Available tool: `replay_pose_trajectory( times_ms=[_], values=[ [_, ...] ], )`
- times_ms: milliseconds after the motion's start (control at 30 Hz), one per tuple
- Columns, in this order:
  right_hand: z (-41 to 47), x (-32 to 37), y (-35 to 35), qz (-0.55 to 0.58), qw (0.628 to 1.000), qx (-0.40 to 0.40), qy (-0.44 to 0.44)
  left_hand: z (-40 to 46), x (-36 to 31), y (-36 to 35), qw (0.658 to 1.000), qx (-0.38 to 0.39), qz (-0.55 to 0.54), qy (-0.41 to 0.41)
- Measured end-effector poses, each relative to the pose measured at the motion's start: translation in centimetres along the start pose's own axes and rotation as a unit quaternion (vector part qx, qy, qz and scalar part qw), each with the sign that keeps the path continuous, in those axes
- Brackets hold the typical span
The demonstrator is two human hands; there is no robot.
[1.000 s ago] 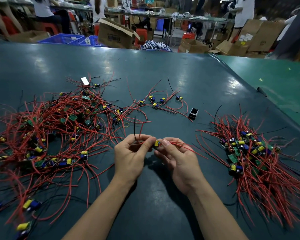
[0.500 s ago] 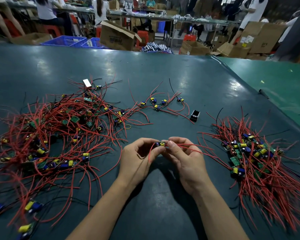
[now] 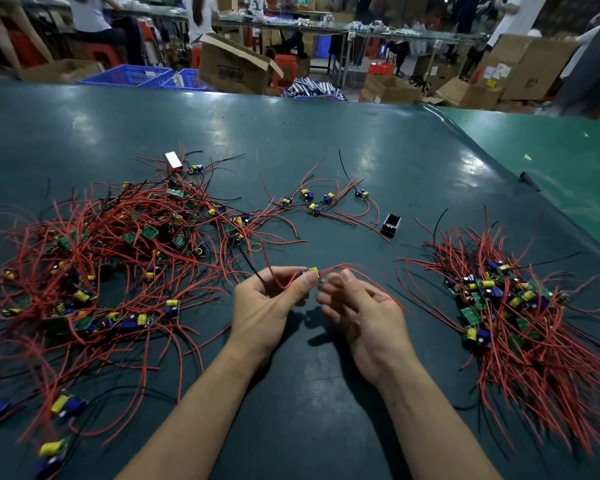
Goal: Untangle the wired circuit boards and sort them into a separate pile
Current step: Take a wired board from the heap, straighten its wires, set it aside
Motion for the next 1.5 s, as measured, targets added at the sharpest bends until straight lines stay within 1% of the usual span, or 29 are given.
replay_pose_trajectory(
  times_ms=[33,100,200,267,400,467,567,633,833,933,1133,1233,1367,1500],
  values=[
    [0.0,-0.1,-0.1,-0.016,1.000,0.003,-0.006,0.1,0.0,0.0,1.000,0.000,0.000,-0.005],
    [-0.1,-0.1,-0.1,-0.047,0.999,-0.004,0.015,0.0,-0.2,-0.2,1.000,0.015,0.009,-0.025],
    [-0.1,0.4,0.4,-0.065,0.995,-0.046,0.068,-0.4,-0.4,-0.9,0.995,0.058,0.047,-0.066],
    [0.0,0.8,0.9,-0.063,0.992,-0.069,0.087,-0.6,-0.5,-1.2,0.993,0.073,0.061,-0.071],
    [-0.1,1.0,0.9,-0.075,0.989,-0.070,0.105,-0.5,-0.3,-1.2,0.997,0.062,0.031,-0.030],
    [0.0,0.7,0.9,-0.059,0.990,-0.080,0.096,-0.5,-0.1,-1.0,0.998,0.059,0.013,-0.009],
    [0.3,0.3,1.1,-0.020,0.993,-0.094,0.072,-0.5,0.0,-0.8,0.998,0.057,0.019,-0.003],
    [0.3,0.4,1.1,-0.009,0.993,-0.090,0.075,-0.6,-0.1,-0.9,0.998,0.060,0.026,-0.004],
    [0.1,1.2,1.1,-0.062,0.986,-0.083,0.134,-0.7,-0.1,-0.9,0.997,0.072,0.021,0.008],
    [0.1,1.5,1.5,-0.080,0.978,-0.106,0.159,-0.8,-0.3,-0.9,0.997,0.073,0.026,0.010],
    [0.4,2.0,1.9,-0.103,0.972,-0.116,0.177,-0.8,0.0,-0.8,0.997,0.066,0.024,0.026],
    [0.5,2.5,2.2,-0.125,0.968,-0.107,0.189,-0.8,-0.1,-0.9,0.997,0.072,0.023,0.025],
    [0.5,3.0,2.8,-0.162,0.956,-0.121,0.211,-0.9,-0.2,-1.1,0.996,0.082,0.021,0.027],
    [0.5,3.4,3.1,-0.208,0.933,-0.152,0.250,-0.9,-0.2,-1.0,0.997,0.073,0.021,0.030]
  ],
)
Point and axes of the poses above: each hand's wrist, its own z-axis towards the middle knuckle, its own y-axis out of the back of the hand, x = y × z, the point moved 6 cm from there along z, towards the middle knuckle, and after that the axes turned 7 degrees about -y, right-handed, at the moved point
